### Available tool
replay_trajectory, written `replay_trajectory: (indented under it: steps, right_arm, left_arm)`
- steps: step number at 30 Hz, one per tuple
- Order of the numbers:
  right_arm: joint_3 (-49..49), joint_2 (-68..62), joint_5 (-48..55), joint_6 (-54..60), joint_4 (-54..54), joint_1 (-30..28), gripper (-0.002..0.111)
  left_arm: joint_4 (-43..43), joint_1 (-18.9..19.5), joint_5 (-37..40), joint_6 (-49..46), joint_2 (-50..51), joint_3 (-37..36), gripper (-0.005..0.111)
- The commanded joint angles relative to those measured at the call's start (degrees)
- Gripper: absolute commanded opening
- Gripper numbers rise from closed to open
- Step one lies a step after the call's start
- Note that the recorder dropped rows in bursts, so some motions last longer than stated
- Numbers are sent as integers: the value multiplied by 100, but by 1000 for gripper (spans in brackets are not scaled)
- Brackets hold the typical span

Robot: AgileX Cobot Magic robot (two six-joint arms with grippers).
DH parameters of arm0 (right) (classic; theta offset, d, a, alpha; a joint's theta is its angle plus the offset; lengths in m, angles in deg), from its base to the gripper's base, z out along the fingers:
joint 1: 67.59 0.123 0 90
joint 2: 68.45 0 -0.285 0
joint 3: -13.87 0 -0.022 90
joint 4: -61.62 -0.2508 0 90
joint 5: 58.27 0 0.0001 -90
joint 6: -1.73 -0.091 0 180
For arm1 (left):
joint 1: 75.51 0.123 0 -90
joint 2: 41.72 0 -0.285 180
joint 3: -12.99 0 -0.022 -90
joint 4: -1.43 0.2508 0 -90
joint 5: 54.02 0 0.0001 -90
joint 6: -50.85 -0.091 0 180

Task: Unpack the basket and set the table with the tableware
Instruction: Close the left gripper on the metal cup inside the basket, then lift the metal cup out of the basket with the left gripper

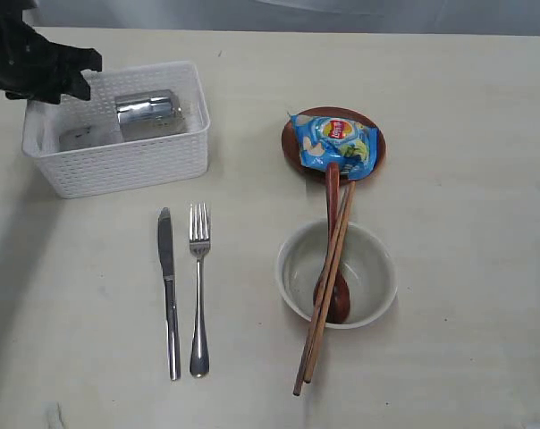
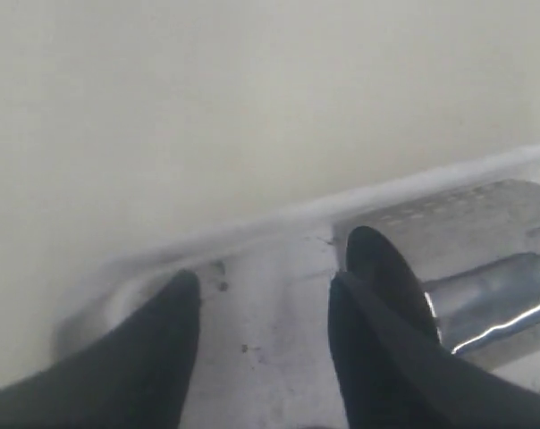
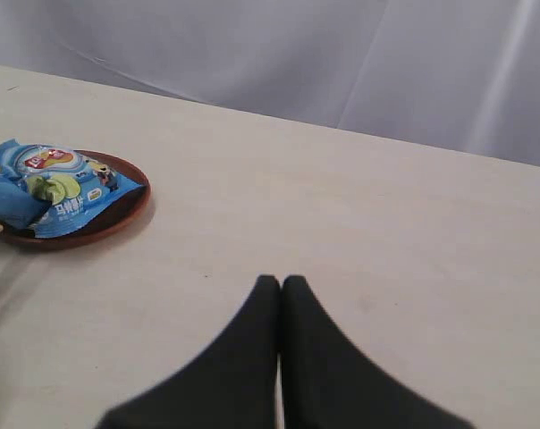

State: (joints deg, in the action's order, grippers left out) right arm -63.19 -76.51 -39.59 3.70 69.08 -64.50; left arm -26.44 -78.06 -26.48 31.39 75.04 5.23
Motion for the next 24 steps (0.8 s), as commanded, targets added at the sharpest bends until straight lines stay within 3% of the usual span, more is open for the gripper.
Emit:
replay_trajectory:
  steps: [1,6,10,13,17,20,24]
  right_arm:
    - [-16,28,-30,-15,9,-17,0]
    - [-16,28,-30,-17,9,-17,0]
    - [-16,28,-30,-17,9,-17,0]
    - [-16,28,-30,-17,9,-17,0]
    - [-16,28,-30,-17,9,-17,0]
    - [-16,28,-30,-17,9,-17,0]
    - [-16,28,-30,-17,9,-17,0]
  left_arm:
    - [621,163,301,613,-244,216,43]
    - [-367,259,1443,441,-234,848,43]
    - [-859,17,1754,321,-246,1149,43]
    - [-540,-359,1845,932,-235,1249,43]
    - [712,-803,1845,2380,-8,1249,43]
    - [828,-843,1834,2585,92,1239,46]
    - [1059,-843,1794,2911,92,1239,58]
